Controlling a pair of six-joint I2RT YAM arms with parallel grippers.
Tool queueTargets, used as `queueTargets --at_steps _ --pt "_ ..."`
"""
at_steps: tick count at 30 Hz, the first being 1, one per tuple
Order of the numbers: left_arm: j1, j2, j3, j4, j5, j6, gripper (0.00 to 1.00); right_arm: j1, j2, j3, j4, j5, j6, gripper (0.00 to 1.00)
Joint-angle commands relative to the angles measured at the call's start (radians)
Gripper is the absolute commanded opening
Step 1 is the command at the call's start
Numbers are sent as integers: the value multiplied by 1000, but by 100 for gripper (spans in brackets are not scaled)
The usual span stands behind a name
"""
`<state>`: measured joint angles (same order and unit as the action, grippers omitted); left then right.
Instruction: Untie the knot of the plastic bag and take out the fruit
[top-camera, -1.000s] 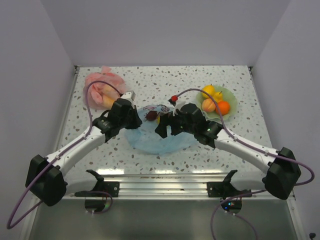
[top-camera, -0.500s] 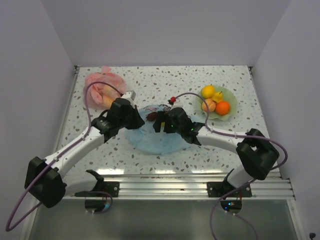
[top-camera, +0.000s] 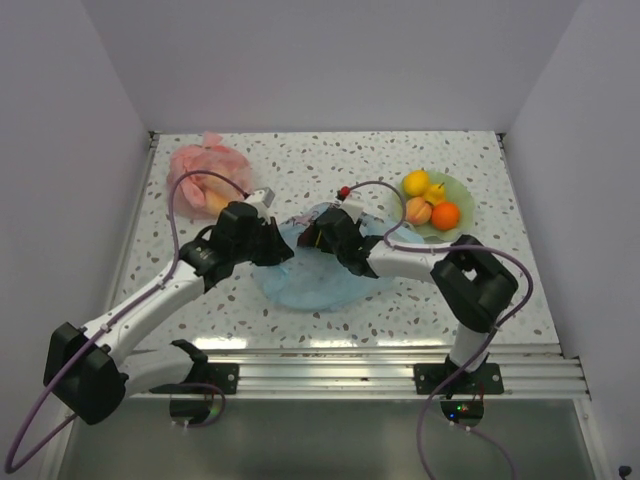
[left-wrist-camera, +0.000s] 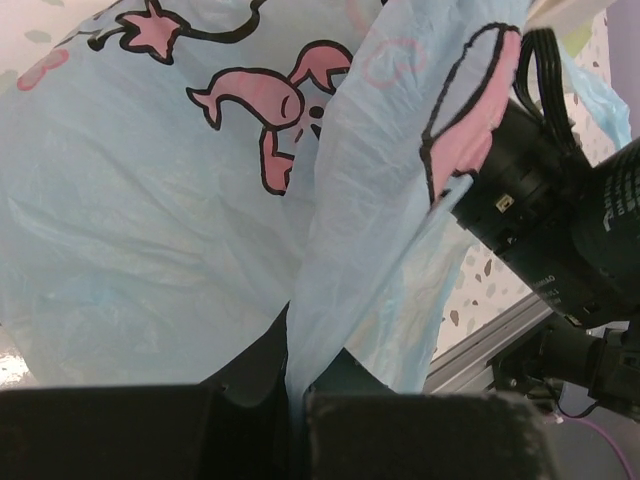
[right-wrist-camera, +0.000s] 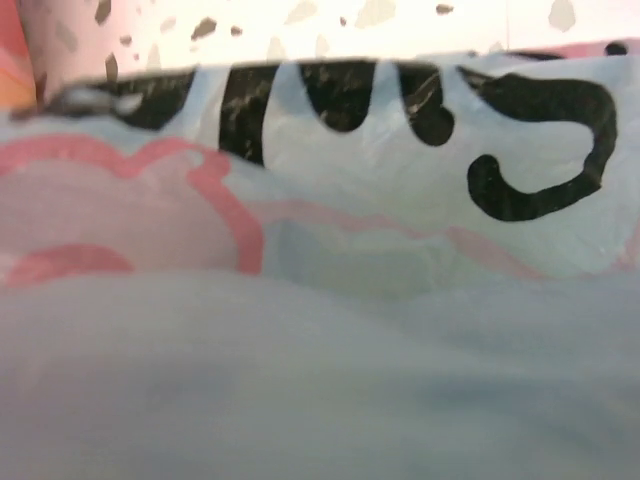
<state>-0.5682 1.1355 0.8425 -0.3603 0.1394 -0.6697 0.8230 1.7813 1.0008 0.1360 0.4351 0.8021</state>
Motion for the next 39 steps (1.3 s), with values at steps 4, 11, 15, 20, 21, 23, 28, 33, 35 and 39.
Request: queueTargets --at_steps 4,11,15,20,21,23,28,33,35,39 --pt "-12 -26 -16 20 42 -1 0 -18 50 94 -36 160 114 66" --pt "-15 -25 -16 15 45 4 0 -44 113 147 -133 192 183 61" --pt "-13 -25 -16 14 43 5 0 -53 142 153 -133 177 181 61" --pt "-15 -20 -17 14 40 4 0 -85 152 122 -56 81 164 69" --pt "-15 -19 -17 14 40 4 0 -94 152 104 -17 68 161 69" --pt "-15 -19 -19 14 35 4 0 -102 144 90 8 48 144 66" --pt "-15 -19 -19 12 20 5 0 -104 119 73 20 37 89 45" --pt "-15 -19 -10 4 -32 5 0 -104 44 36 13 -12 56 25" --pt "-15 -16 -2 3 -66 4 0 -102 14 18 5 -33 31 22" --pt "-15 1 9 -3 -112 7 0 -102 -87 -25 -6 -130 -21 16"
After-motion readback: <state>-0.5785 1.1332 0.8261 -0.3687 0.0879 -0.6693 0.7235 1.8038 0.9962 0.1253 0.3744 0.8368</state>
